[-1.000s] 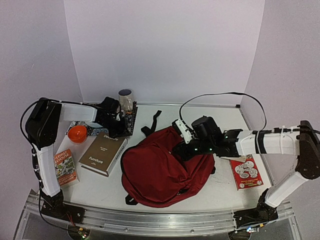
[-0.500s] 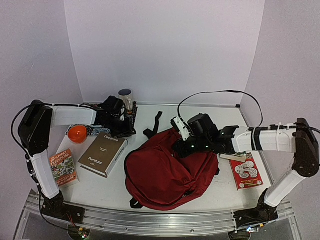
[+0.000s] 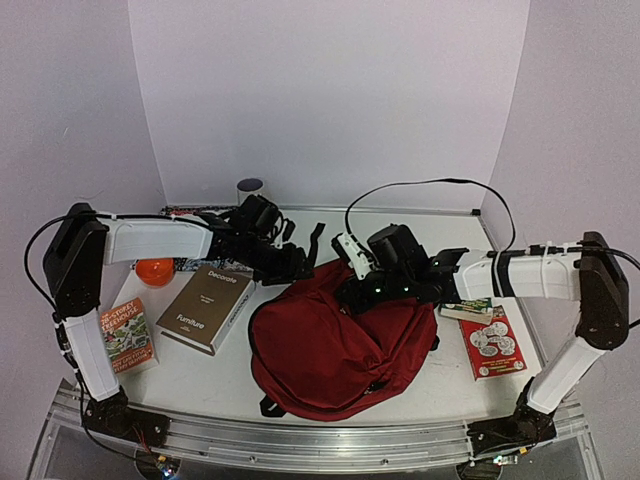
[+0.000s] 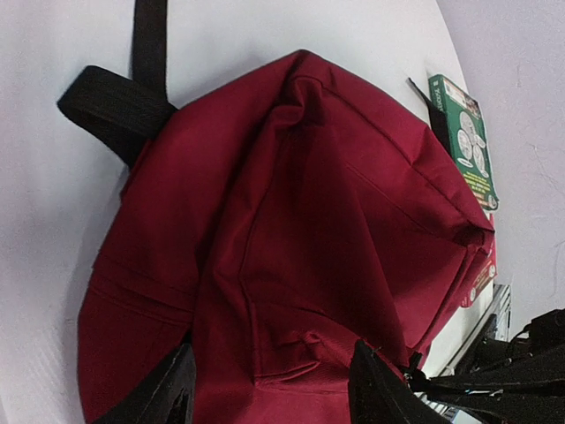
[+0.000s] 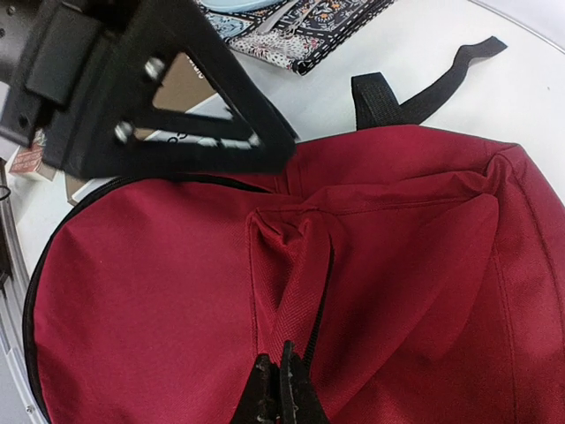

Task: Pack the student bag
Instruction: Zip the lower front pocket of the student bag.

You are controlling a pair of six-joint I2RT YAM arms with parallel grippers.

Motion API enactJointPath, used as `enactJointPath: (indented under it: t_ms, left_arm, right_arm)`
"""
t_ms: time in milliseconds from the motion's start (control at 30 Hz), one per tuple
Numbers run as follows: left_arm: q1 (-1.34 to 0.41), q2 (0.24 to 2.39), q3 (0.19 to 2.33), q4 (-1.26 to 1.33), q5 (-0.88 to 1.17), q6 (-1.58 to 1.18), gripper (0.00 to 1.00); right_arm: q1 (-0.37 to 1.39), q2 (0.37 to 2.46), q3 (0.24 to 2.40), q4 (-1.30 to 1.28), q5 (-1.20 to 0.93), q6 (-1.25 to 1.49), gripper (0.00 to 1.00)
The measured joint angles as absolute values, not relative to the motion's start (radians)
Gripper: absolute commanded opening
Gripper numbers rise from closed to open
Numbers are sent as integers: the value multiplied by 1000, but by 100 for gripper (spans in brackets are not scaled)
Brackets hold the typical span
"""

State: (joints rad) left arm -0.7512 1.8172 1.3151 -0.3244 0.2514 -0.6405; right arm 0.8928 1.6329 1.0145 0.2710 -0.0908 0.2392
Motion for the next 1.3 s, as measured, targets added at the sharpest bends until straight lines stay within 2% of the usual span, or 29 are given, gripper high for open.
enactJointPath:
  t_ms: [267,400,500,633,667,700,1000,1300]
  left_arm:
    - [-789,1920,1386,-325,303,-637,62]
    - [-798,1955,1388,-327,321,-636,57]
    - [-802,1979,1394,-335,328,-635,40]
    - [-802,1987,1395,-342,329,-631,8]
    - [-802,1987,1397,-344,328,-626,2]
    - [-802,1987,1401,-348,327,-621,0]
    - [-784,1987,1414,-363,307,-620,0]
    - [-692,1964,1405,-366,333,-628,0]
  right_arm:
    - [894,1644,1025,283,-101,236,0]
    - [897,1661,1033,288,-106,235,0]
    - [900,1670,1035,292,-109,235,0]
    - [900,1675,1035,292,-113,235,0]
    - [900,1675,1035,292,-114,235,0]
    - [900,1675,1035,292,-115,235,0]
    - [904,1646,965,313,-109,237,0]
    - [904,1558,860,334,-60,247,0]
